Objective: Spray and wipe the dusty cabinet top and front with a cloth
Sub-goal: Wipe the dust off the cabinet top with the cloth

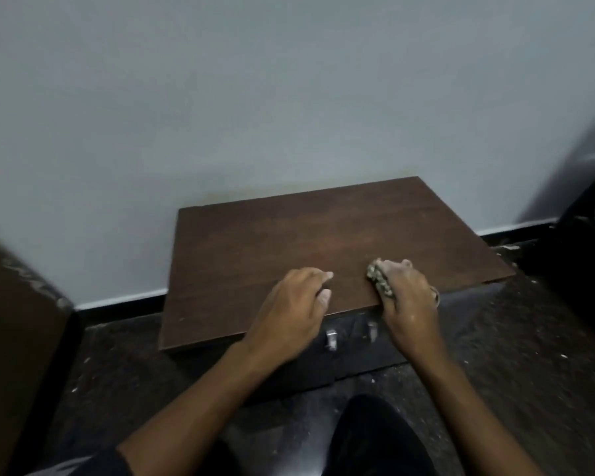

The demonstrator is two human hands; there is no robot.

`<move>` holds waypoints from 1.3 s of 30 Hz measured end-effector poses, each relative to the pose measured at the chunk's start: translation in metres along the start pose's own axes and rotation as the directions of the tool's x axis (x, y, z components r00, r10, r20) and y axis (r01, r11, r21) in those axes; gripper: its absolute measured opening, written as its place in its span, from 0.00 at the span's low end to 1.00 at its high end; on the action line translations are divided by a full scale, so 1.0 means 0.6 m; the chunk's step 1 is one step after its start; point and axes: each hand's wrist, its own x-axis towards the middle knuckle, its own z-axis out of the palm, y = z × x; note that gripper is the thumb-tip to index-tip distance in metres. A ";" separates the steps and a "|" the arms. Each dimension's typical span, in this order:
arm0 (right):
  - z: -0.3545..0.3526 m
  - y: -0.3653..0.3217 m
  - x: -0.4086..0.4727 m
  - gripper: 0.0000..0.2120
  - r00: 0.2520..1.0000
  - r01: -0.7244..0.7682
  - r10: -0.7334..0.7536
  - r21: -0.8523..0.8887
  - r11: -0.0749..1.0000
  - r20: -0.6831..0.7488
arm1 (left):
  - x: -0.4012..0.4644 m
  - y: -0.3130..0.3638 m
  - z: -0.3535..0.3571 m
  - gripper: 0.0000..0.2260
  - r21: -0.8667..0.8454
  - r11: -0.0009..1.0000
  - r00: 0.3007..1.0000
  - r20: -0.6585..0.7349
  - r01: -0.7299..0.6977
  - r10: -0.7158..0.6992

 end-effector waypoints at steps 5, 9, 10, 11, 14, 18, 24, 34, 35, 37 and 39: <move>0.118 -0.213 -0.030 0.11 0.980 0.066 -0.069 0.022 0.998 0.186 | -0.069 -0.012 -0.035 0.16 -0.021 0.994 0.985 -0.131 0.112 -0.114; 0.118 -0.232 -0.056 0.18 0.884 0.366 -0.416 0.235 0.900 0.215 | -0.137 -0.078 -0.085 0.13 -0.037 0.969 0.926 -0.287 0.245 -0.245; 0.109 -0.223 -0.054 0.21 0.883 0.387 -0.431 0.231 0.893 0.185 | -0.154 -0.092 -0.096 0.14 -0.035 0.959 0.909 -0.310 0.283 -0.280; 0.105 -0.213 -0.051 0.21 0.902 0.367 -0.404 0.221 0.903 0.151 | -0.171 -0.104 -0.106 0.15 -0.032 0.946 0.891 -0.329 0.321 -0.314; 0.119 -0.236 -0.049 0.20 0.956 0.276 -0.289 0.176 0.945 0.057 | -0.210 -0.136 -0.127 0.17 -0.031 0.906 0.833 -0.382 0.422 -0.401; 0.161 -0.358 -0.060 0.18 0.898 0.395 -0.416 0.156 0.905 0.140 | -0.235 -0.158 -0.142 0.20 -0.082 0.856 0.757 -0.428 0.511 -0.493; 0.208 -0.491 -0.077 0.20 0.767 0.439 -0.533 0.313 0.842 0.356 | -0.265 -0.163 -0.156 0.18 -0.154 0.779 0.644 -0.479 0.607 -0.597; 0.116 -0.295 -0.054 0.23 0.549 0.755 -0.762 0.189 0.628 0.343 | -0.278 -0.151 -0.133 0.18 -0.172 0.808 0.694 -0.432 0.563 -0.576; 0.110 -0.280 -0.050 0.23 0.556 0.746 -0.758 0.196 0.636 0.341 | -0.280 -0.150 -0.130 0.18 -0.177 0.807 0.694 -0.430 0.563 -0.578; 0.111 -0.278 -0.054 0.22 0.578 0.729 -0.755 0.220 0.648 0.310 | -0.282 -0.148 -0.123 0.18 -0.187 0.801 0.688 -0.426 0.569 -0.588; 0.132 -0.318 -0.064 0.22 0.573 0.729 -0.766 0.247 0.639 0.292 | -0.281 -0.147 -0.120 0.18 -0.184 0.807 0.688 -0.440 0.561 -0.578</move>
